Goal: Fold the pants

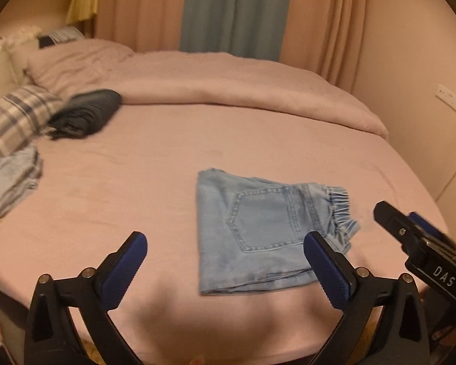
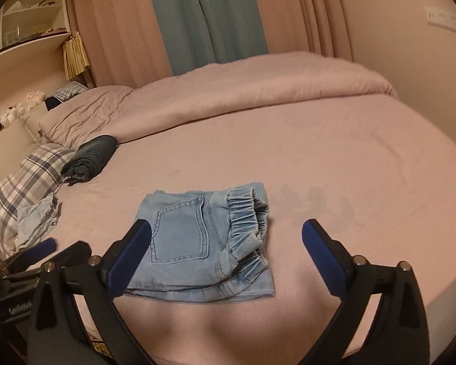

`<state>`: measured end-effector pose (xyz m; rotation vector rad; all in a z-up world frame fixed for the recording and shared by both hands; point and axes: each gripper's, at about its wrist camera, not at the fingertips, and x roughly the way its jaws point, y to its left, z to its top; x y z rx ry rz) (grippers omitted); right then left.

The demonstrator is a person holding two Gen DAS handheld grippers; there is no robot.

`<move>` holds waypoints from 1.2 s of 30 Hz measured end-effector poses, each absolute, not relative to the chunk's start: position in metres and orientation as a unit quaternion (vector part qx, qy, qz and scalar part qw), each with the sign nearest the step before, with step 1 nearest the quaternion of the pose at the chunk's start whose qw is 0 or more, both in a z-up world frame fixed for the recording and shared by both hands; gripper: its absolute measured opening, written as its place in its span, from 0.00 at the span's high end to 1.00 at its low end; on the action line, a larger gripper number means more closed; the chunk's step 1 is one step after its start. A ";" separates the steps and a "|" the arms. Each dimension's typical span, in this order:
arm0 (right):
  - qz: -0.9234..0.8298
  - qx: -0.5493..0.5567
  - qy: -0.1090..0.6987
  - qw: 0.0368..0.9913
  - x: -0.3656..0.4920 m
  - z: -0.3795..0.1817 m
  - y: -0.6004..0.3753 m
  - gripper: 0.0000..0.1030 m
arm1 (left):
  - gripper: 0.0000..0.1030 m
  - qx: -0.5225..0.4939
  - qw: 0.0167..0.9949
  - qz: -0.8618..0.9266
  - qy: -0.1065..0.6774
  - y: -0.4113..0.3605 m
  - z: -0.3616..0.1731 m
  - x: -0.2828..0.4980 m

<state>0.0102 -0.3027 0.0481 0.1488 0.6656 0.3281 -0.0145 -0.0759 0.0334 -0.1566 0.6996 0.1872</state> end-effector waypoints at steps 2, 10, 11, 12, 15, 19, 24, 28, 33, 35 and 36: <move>0.149 0.061 0.318 0.934 0.004 0.050 -0.303 0.01 | 0.01 -0.066 0.931 0.095 0.347 -0.082 0.030 -0.018; 0.143 0.046 0.334 0.931 0.001 0.045 -0.307 0.01 | 0.01 -0.068 0.929 0.074 0.356 -0.093 0.026 -0.027; 0.139 0.043 0.336 0.931 0.001 0.044 -0.308 0.01 | 0.01 -0.068 0.929 0.074 0.355 -0.094 0.027 -0.029; 0.135 0.040 0.338 0.931 -0.001 0.043 -0.309 0.01 | 0.01 -0.068 0.929 0.075 0.355 -0.093 0.028 -0.029; 0.131 0.035 0.336 0.932 -0.004 0.044 -0.309 0.01 | 0.01 -0.075 0.929 0.072 0.354 -0.091 0.028 -0.031; 0.134 0.028 0.332 0.933 -0.008 0.046 -0.308 0.00 | 0.01 -0.090 0.929 0.074 0.352 -0.086 0.027 -0.032; 0.130 0.013 0.331 0.934 -0.011 0.045 -0.302 0.00 | 0.01 -0.100 0.926 0.076 0.356 -0.080 0.026 -0.034; 0.127 0.005 0.331 0.935 -0.014 0.046 -0.298 0.00 | 0.01 -0.102 0.924 0.077 0.359 -0.079 0.024 -0.034; 0.130 0.001 0.330 0.935 -0.017 0.047 -0.294 0.00 | 0.01 -0.109 0.922 0.073 0.363 -0.080 0.023 -0.034; 0.131 0.000 0.330 0.935 -0.017 0.047 -0.293 0.00 | 0.01 -0.111 0.922 0.072 0.364 -0.080 0.023 -0.035; 0.132 -0.001 0.331 0.935 -0.018 0.047 -0.293 0.00 | 0.01 -0.111 0.922 0.072 0.364 -0.080 0.023 -0.035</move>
